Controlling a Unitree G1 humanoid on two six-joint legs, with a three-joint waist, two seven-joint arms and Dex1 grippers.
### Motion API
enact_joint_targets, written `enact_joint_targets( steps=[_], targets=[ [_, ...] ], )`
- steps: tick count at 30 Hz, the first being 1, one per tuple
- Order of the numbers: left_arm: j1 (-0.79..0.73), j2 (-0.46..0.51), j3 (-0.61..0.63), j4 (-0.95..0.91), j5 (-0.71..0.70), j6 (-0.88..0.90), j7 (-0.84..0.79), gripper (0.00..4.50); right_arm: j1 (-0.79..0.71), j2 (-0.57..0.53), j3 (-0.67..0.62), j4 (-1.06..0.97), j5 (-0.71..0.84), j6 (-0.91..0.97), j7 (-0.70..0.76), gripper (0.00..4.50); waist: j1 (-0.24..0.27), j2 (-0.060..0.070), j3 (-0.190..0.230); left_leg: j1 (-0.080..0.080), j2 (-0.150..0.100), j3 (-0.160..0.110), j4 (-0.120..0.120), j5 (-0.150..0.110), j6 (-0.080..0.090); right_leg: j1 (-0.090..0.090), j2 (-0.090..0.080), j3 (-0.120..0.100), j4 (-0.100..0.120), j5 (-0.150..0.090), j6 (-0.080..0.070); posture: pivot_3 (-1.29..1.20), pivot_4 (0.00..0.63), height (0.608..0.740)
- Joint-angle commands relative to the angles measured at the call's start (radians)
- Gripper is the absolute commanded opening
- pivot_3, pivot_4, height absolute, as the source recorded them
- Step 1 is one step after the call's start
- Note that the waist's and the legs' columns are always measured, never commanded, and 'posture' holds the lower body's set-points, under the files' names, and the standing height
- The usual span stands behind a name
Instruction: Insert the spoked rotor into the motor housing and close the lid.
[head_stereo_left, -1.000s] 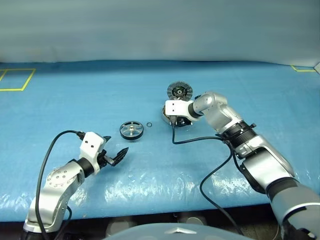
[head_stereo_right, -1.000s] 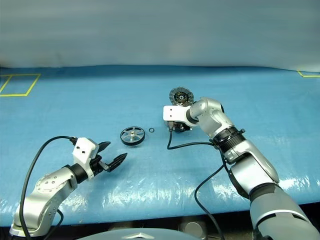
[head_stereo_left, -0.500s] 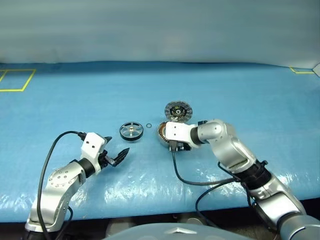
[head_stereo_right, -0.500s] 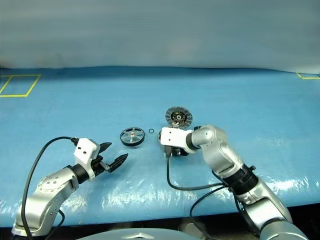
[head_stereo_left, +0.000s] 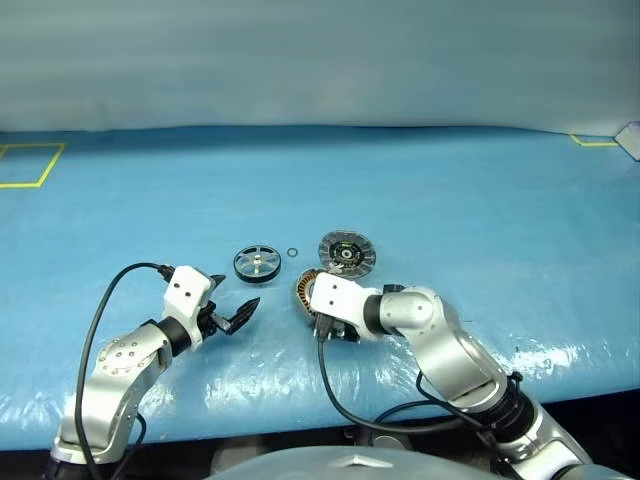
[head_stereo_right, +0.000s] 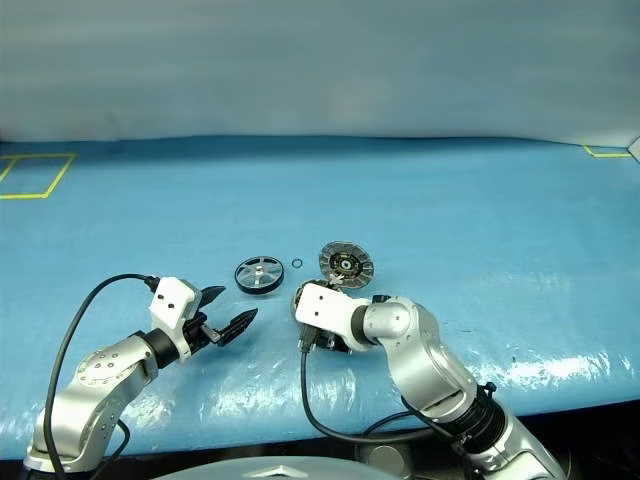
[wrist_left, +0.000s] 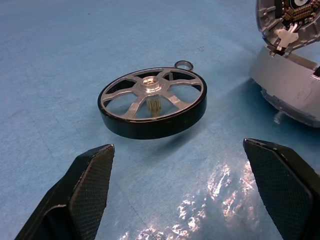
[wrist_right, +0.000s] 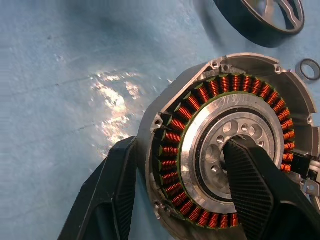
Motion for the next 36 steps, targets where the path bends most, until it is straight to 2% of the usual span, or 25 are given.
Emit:
enact_joint_targets(
  steps=[1,6,12,13,20,24,36],
  targets=[
    [-0.006,0.011,0.000,-0.019,-0.004,0.003,-0.008,4.50,0.016,0.011,0.052,0.007,0.069,0.007,-0.003,2.30,-0.001,0.000,0.000,0.000,0.001,0.000,0.000,-0.001,-0.001,0.000,0.001,0.000,0.000,0.000,0.000,0.00,0.150,0.740],
    [-0.014,0.013,0.001,-0.018,-0.005,0.007,-0.009,4.50,0.012,0.013,0.045,0.012,0.116,-0.003,-0.019,2.30,-0.001,0.000,0.000,0.002,0.008,0.001,0.000,-0.003,-0.005,0.000,0.009,0.001,0.000,-0.003,-0.005,0.00,0.150,0.740],
    [-0.010,0.014,0.002,-0.021,-0.005,0.008,-0.010,4.50,-0.018,0.006,0.027,-0.005,0.161,-0.010,-0.046,4.29,-0.002,0.000,0.001,0.003,0.011,0.000,-0.002,-0.005,-0.007,0.000,0.011,0.001,0.001,-0.003,-0.005,0.00,0.150,0.740],
    [-0.010,0.015,0.002,-0.021,-0.006,0.009,-0.011,4.50,-0.027,0.002,0.020,-0.012,0.174,-0.008,-0.044,4.47,-0.002,0.001,0.001,0.003,0.011,0.001,-0.002,-0.005,-0.007,-0.001,0.011,0.001,0.001,-0.003,-0.005,0.00,0.150,0.740],
    [-0.015,0.020,0.005,-0.020,-0.011,0.011,-0.018,4.50,-0.073,-0.011,-0.058,-0.085,0.303,0.016,-0.023,4.47,0.000,0.002,0.005,0.001,0.011,0.001,-0.001,-0.005,-0.007,-0.001,0.011,0.001,0.001,-0.005,-0.009,0.00,0.150,0.740],
    [-0.017,0.027,0.006,-0.020,-0.014,0.014,-0.024,4.50,-0.081,-0.039,-0.113,-0.129,0.378,0.026,-0.023,4.47,0.002,0.003,0.006,0.000,0.010,0.001,-0.001,-0.005,-0.007,-0.002,0.011,0.001,0.001,-0.003,-0.005,0.00,0.150,0.740],
    [-0.039,0.030,0.000,-0.011,-0.012,0.017,-0.033,4.50,-0.081,-0.097,-0.138,-0.144,0.487,-0.003,-0.076,4.47,0.010,0.003,0.007,0.000,0.010,0.001,-0.001,-0.006,-0.007,-0.002,0.011,0.002,0.000,-0.003,-0.005,0.00,0.150,0.740]
  ],
)
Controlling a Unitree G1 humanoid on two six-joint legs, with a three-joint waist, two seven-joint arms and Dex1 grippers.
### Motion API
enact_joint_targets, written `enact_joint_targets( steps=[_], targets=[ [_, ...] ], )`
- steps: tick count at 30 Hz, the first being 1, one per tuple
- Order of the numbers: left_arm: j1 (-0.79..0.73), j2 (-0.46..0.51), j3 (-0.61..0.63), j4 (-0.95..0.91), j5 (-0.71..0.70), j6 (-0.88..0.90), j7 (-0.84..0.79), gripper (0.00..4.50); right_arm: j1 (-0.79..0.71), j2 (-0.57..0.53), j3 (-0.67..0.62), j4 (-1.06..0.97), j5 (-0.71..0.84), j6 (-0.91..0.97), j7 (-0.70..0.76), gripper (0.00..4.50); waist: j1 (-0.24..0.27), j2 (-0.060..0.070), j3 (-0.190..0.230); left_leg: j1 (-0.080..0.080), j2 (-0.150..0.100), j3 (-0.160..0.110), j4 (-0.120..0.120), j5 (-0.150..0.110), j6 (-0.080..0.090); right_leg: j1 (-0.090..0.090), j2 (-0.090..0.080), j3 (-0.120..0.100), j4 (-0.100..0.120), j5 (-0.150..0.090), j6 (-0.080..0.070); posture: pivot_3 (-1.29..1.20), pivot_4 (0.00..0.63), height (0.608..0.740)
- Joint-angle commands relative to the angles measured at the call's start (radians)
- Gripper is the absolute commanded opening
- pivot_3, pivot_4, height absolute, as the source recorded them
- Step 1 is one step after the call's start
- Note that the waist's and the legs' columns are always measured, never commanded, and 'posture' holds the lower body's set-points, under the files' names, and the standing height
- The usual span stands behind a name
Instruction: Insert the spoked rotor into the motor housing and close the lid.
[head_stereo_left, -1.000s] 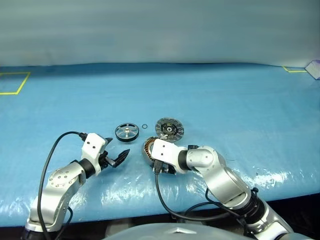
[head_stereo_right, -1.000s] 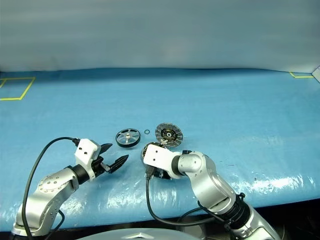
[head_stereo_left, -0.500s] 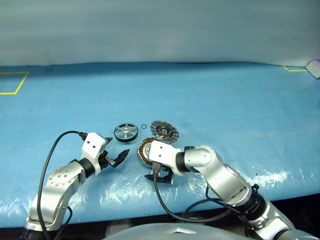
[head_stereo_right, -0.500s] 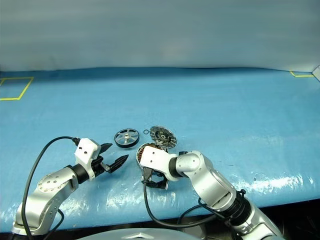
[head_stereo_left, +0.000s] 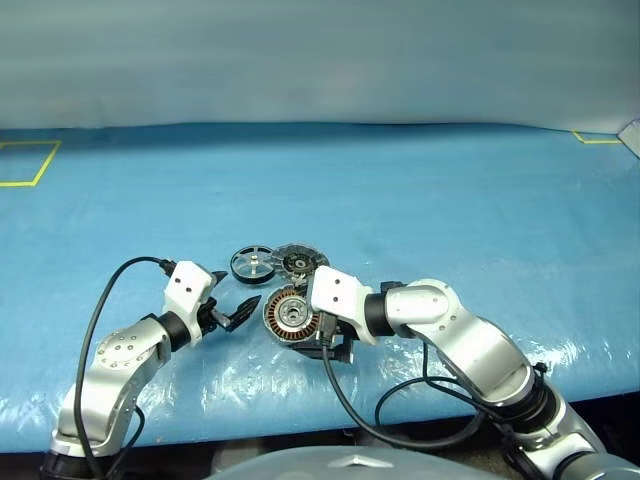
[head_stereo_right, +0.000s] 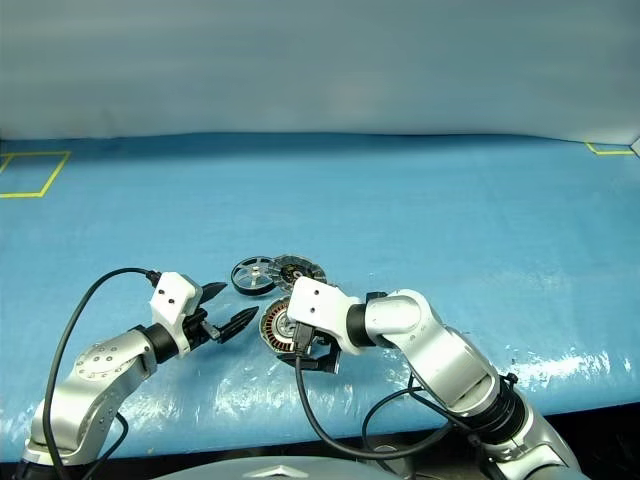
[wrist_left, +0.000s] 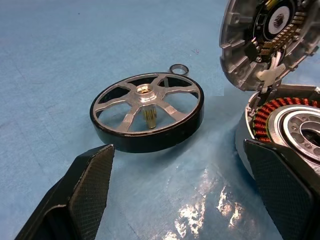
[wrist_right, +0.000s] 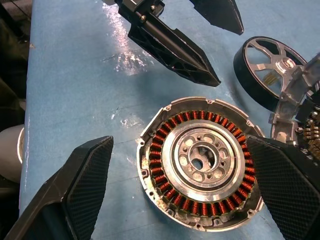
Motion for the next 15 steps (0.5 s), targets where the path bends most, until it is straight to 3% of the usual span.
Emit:
enact_joint_targets(
  steps=[1,4,8,11,15],
  targets=[
    [-0.008,0.009,0.001,-0.011,-0.004,-0.002,-0.009,4.50,-0.006,-0.009,-0.037,-0.040,0.052,-0.037,0.000,4.47,0.001,0.000,0.000,0.000,0.000,0.000,0.000,0.000,0.000,0.000,0.000,0.000,0.000,0.000,0.000,0.00,0.150,0.740],
    [-0.008,0.009,0.004,-0.013,-0.005,0.001,-0.009,4.50,0.003,-0.047,-0.088,-0.066,0.113,-0.050,0.031,4.47,0.002,0.000,0.001,0.000,0.000,0.000,0.000,0.000,0.000,0.000,0.000,0.000,0.000,0.000,0.000,0.00,0.150,0.740],
    [0.000,0.010,0.010,-0.018,-0.009,0.003,-0.012,4.50,0.010,-0.233,-0.152,-0.089,0.162,-0.077,0.128,4.47,0.008,0.000,0.003,-0.001,-0.001,0.000,0.001,0.000,0.001,0.000,-0.001,0.000,-0.001,0.000,0.000,0.00,0.150,0.740],
    [-0.003,0.010,0.009,-0.015,-0.009,0.005,-0.013,4.50,-0.001,-0.404,-0.152,-0.056,0.138,-0.129,0.195,4.47,0.009,0.000,0.004,-0.002,-0.001,0.001,0.002,-0.001,0.002,0.000,-0.001,0.000,-0.002,0.000,0.000,0.00,0.150,0.740],
    [-0.007,0.008,0.008,-0.011,-0.009,-0.001,-0.020,4.50,-0.068,-0.528,-0.123,0.103,0.013,-0.234,0.194,4.47,0.004,-0.001,0.005,-0.002,-0.001,0.002,0.002,-0.001,0.002,0.000,-0.001,0.000,-0.002,0.000,0.000,0.00,0.150,0.740]
  ],
)
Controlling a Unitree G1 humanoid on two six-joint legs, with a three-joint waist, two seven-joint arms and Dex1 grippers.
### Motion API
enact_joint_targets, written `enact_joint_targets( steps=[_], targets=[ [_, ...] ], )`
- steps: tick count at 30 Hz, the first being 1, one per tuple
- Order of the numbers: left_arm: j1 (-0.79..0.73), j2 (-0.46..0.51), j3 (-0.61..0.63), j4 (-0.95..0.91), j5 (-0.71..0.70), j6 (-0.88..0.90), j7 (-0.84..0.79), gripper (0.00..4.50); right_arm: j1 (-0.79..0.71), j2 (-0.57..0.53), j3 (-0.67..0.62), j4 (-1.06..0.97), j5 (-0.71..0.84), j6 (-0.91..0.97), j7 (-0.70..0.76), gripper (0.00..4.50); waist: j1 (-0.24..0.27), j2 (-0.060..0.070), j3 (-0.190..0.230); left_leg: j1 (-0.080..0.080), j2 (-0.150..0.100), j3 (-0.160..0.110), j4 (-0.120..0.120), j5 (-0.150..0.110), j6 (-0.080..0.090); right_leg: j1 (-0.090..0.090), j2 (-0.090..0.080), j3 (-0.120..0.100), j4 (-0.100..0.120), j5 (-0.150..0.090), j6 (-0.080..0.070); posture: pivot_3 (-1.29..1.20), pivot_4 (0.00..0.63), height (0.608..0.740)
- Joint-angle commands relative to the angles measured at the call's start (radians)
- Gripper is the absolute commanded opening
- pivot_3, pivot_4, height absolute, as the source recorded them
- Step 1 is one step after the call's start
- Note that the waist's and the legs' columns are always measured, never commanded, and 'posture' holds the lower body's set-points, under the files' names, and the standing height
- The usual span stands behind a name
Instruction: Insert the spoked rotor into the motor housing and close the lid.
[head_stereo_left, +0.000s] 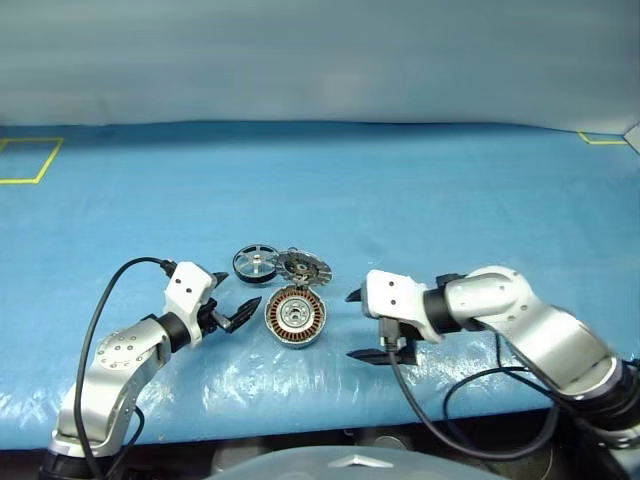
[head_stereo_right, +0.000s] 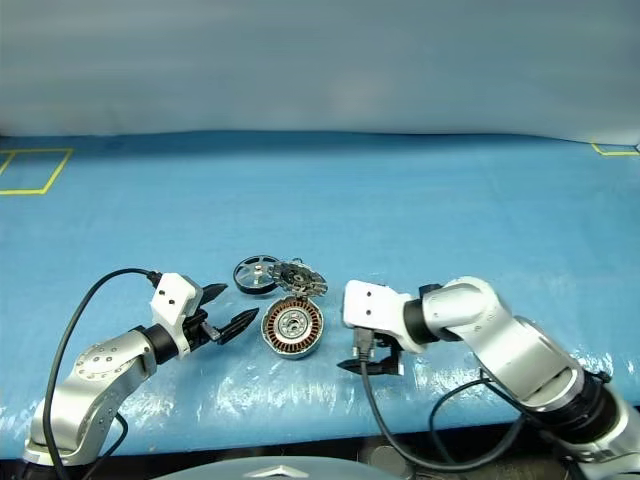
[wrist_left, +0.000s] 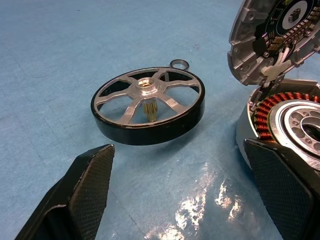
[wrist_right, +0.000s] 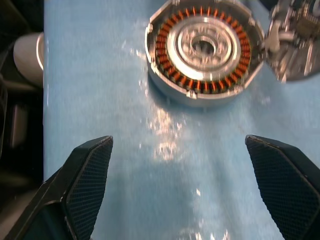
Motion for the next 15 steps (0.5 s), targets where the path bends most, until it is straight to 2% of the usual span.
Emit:
enact_joint_targets(
  steps=[1,4,8,15],
  targets=[
    [-0.004,0.004,0.006,-0.014,-0.013,-0.018,-0.014,4.50,-0.093,-0.039,0.002,0.163,-0.123,-0.119,-0.019,4.47,-0.002,0.000,0.000,0.000,0.000,0.001,0.000,0.000,0.000,0.000,0.000,0.000,0.000,0.000,0.000,0.00,0.150,0.740],
    [0.006,0.000,0.004,-0.024,-0.018,-0.039,-0.030,4.50,-0.166,0.034,0.001,0.341,-0.186,-0.234,-0.077,4.47,-0.004,-0.002,0.001,0.001,0.000,0.002,0.001,0.000,0.000,0.000,0.000,0.001,0.000,0.000,0.000,0.00,0.150,0.740],
    [0.032,-0.003,0.010,-0.042,-0.022,-0.063,-0.044,4.50,-0.271,0.209,-0.023,0.637,-0.243,-0.402,-0.192,4.47,-0.005,-0.002,0.001,0.000,0.000,0.003,0.000,0.000,0.000,-0.001,0.000,0.003,0.000,0.002,0.003,0.00,0.150,0.740],
    [0.081,0.005,0.020,-0.068,-0.031,-0.111,-0.067,4.50,-0.359,0.458,-0.045,0.976,-0.199,-0.615,-0.172,4.47,-0.002,-0.001,0.002,-0.001,0.000,0.003,0.000,-0.002,0.003,-0.001,0.000,0.004,-0.004,0.006,-0.001,0.00,0.150,0.740]
  ],
)
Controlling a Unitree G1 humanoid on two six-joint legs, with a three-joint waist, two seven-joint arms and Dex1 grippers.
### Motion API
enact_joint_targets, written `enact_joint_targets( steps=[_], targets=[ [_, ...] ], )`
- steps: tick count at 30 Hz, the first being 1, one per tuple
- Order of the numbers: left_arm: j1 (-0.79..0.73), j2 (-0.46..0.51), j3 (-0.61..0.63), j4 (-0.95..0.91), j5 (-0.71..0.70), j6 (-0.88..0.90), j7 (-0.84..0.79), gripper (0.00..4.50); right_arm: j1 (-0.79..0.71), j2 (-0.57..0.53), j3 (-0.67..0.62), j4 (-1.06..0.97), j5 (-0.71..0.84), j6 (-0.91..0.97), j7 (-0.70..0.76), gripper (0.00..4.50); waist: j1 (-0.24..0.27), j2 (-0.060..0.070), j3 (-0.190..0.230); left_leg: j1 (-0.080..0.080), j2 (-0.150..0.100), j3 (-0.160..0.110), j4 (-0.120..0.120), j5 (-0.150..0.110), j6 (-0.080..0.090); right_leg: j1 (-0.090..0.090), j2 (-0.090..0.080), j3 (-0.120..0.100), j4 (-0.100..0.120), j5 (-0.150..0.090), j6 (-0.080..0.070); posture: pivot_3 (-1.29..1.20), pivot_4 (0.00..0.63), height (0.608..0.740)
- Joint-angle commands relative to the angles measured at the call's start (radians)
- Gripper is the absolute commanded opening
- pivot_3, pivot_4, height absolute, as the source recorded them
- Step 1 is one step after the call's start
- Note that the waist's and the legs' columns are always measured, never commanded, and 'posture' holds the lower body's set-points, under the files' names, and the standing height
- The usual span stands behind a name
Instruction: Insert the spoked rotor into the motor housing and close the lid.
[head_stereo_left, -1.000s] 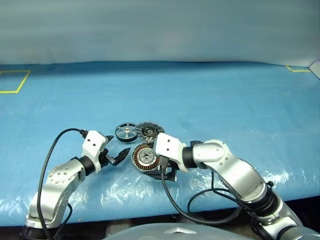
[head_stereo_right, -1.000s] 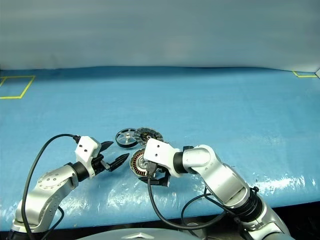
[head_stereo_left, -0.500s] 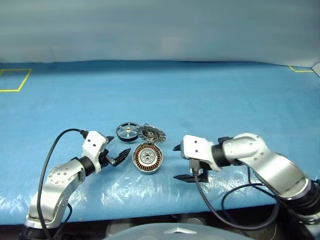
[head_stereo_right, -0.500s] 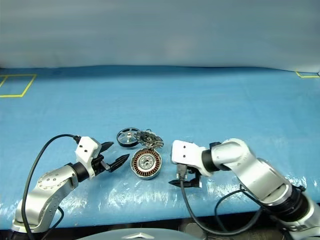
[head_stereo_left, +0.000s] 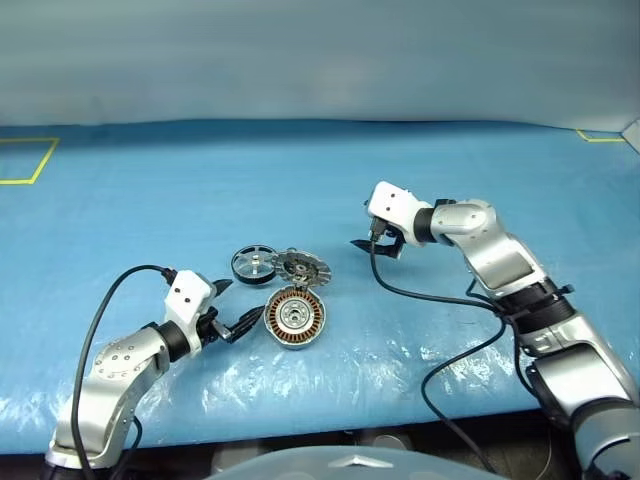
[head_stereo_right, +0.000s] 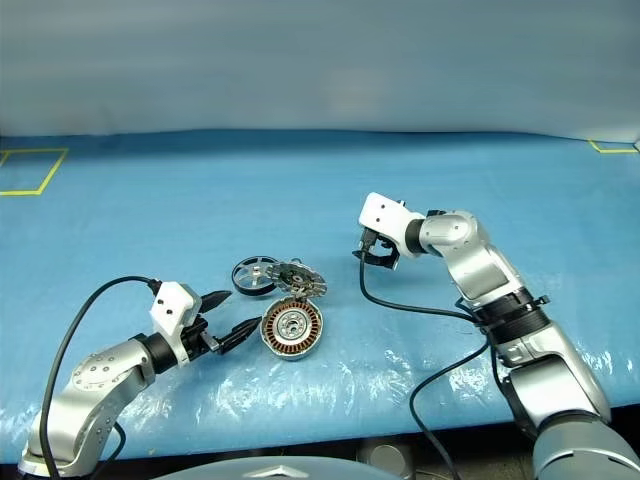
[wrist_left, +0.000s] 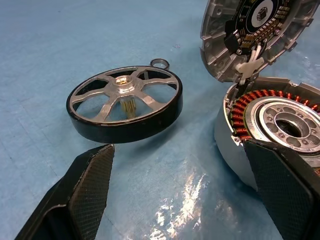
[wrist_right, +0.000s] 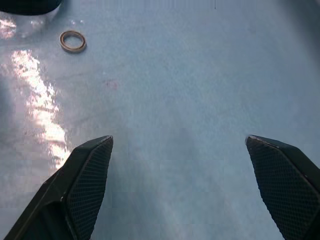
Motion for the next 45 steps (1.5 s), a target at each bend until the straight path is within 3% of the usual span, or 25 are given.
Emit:
enact_joint_targets(
  steps=[1,8,16,45],
  targets=[
    [0.013,0.011,0.015,-0.059,-0.014,-0.037,-0.018,4.50,-0.035,0.081,-0.038,0.096,0.047,-0.095,0.048,4.47,0.001,0.000,0.000,0.000,0.000,0.000,0.000,0.000,0.001,0.000,0.000,0.000,-0.001,0.000,0.000,0.00,0.150,0.740],
    [0.033,0.015,0.018,-0.069,-0.016,-0.041,-0.024,4.50,-0.053,0.214,-0.062,0.237,0.105,-0.194,0.164,4.47,-0.004,0.002,0.001,-0.001,0.000,0.001,0.000,-0.002,0.003,0.001,0.000,0.001,-0.006,0.002,0.002,0.00,0.150,0.740],
    [0.054,0.010,0.017,-0.077,-0.009,-0.044,-0.013,4.50,-0.103,0.305,-0.098,0.418,0.066,-0.250,0.089,4.47,-0.008,0.003,0.001,0.000,0.000,0.003,0.000,-0.001,0.002,0.001,0.001,0.003,-0.005,0.003,0.002,0.00,0.150,0.740],
    [0.084,0.005,0.013,-0.080,0.004,-0.056,0.017,4.50,-0.157,0.435,-0.098,0.645,-0.014,-0.294,0.059,4.47,-0.021,0.003,0.001,0.010,0.000,0.014,0.001,-0.002,0.003,0.001,0.002,0.014,0.007,0.002,0.002,0.00,0.150,0.740]
  ],
)
